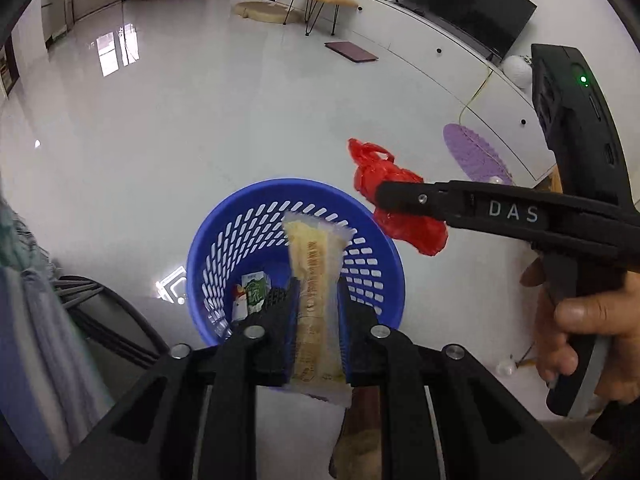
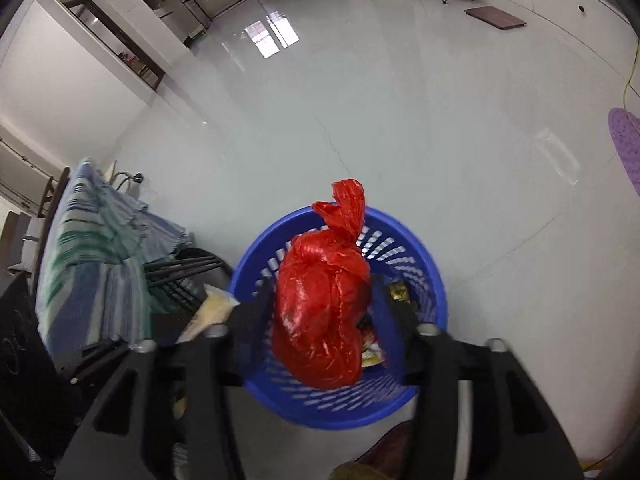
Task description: Collect trash
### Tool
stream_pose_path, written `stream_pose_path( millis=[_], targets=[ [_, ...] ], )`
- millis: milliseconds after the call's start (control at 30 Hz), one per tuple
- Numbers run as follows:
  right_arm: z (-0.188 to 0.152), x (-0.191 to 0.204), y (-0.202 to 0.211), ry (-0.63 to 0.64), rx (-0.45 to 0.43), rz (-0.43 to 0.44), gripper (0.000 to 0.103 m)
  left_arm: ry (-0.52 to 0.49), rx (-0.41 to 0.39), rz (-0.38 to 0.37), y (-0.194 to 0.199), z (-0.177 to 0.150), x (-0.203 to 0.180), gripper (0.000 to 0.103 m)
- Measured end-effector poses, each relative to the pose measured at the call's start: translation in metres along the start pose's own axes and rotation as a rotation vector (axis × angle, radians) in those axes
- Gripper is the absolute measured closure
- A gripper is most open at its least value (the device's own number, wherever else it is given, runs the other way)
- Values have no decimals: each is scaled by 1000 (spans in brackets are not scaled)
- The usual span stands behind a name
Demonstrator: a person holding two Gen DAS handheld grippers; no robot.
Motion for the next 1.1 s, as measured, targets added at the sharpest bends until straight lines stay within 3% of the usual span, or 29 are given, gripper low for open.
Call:
stream_pose_path(
  millis=[33, 100, 133, 200, 300, 367, 467, 500, 633, 700, 767, 833, 900, 967, 1100],
  targets=[
    [1, -2, -2, -9, 1, -8, 28, 3, -6, 17, -5, 2, 2, 54],
    [3, -6, 0, -15, -10, -17, 28, 16, -23, 40, -7, 2, 10, 30],
    [4, -6, 5, -18, -21, -15, 25, 19, -38, 44, -5, 1, 14, 28],
    [7, -7, 21, -21, -57, -22, 17, 11, -42, 54, -7, 5, 12, 24],
    [6, 0, 53, 2, -117, -43, 15, -2, -71, 81, 8, 9, 11, 23],
    [1, 11, 88, 31, -178, -61, 12, -5, -116, 87, 31, 10, 7, 22],
    [-10, 36, 136, 58, -275, -57, 7, -7, -222, 111, 84, 8, -4, 10],
    [-21, 46, 160, 75, -332, -47, 5, -14, -270, 136, 107, 3, -11, 6],
    [-80, 69, 228, 105, -544, -35, 5, -74, -385, 210, 172, -24, -43, 5],
    [-108, 68, 232, 86, -531, -68, 5, -100, -383, 262, 188, -45, -55, 5],
    [-118, 63, 227, 74, -483, -133, 5, -104, -319, 311, 190, -63, -62, 5],
    [-118, 65, 243, 66, -540, -179, 5, -101, -311, 308, 189, -74, -67, 5],
    [-120, 78, 275, 94, -662, -261, 5, -106, -300, 324, 188, -80, -71, 5],
    [-123, 85, 289, 118, -694, -351, 5, -101, -292, 319, 193, -82, -74, 5],
    [-131, 81, 255, 125, -534, -328, 5, -49, -279, 287, 208, -79, -69, 5]
  ],
)
Point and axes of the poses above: each gripper's, at about its wrist camera, not at the fingertips, and y roughly against the way its jaws point, x to its left, z to its top, the point moved 4 cm from there along -y, roughly the way its jaws point
